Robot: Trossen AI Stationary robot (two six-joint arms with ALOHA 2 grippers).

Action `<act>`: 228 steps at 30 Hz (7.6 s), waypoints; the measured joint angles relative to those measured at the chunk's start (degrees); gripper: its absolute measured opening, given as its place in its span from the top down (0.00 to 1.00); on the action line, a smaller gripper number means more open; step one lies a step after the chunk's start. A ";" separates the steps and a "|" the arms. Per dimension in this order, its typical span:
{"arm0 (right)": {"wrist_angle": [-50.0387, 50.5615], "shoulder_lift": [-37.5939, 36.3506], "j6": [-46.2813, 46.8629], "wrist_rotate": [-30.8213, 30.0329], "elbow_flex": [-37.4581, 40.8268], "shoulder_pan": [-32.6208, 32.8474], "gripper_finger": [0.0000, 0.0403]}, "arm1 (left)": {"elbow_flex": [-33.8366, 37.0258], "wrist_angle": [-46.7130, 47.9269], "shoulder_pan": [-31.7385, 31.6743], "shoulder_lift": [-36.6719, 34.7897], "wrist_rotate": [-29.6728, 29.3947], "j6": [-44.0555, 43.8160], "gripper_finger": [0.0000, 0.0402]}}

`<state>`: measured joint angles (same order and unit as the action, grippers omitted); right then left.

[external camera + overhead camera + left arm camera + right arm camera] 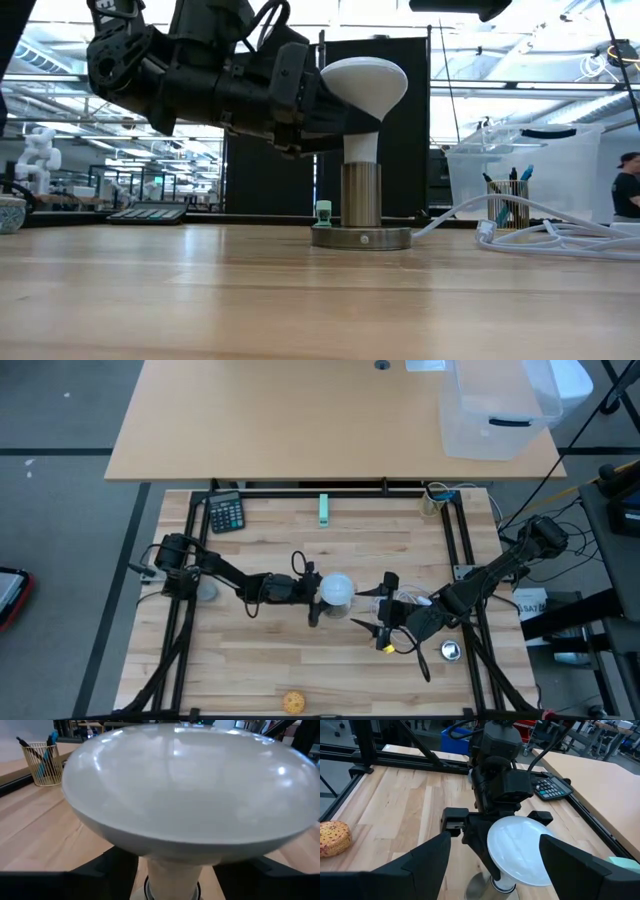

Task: Screw lightbulb
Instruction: Remove the white lightbulb from the silver lamp

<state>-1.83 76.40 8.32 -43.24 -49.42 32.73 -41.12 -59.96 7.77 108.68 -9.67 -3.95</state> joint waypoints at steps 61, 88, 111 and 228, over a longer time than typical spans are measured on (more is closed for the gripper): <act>-17.70 37.88 40.41 -19.93 0.03 -5.30 0.23 | 0.00 1.11 -0.42 0.00 -0.09 -1.51 0.55; -21.21 37.83 27.94 -13.22 -0.10 -10.36 0.61 | 0.00 1.17 -0.31 0.00 -0.39 -2.02 0.55; -20.12 37.55 22.68 -7.63 0.07 -6.73 0.61 | 0.09 1.63 -0.15 -0.09 3.39 -1.35 0.55; -31.55 44.83 28.50 -18.50 0.07 -6.95 0.62 | -12.10 14.81 10.49 4.61 -41.01 -25.40 0.55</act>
<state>-33.38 121.23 36.81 -61.74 -49.34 25.78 -53.23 -45.15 18.26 113.29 -50.69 -29.34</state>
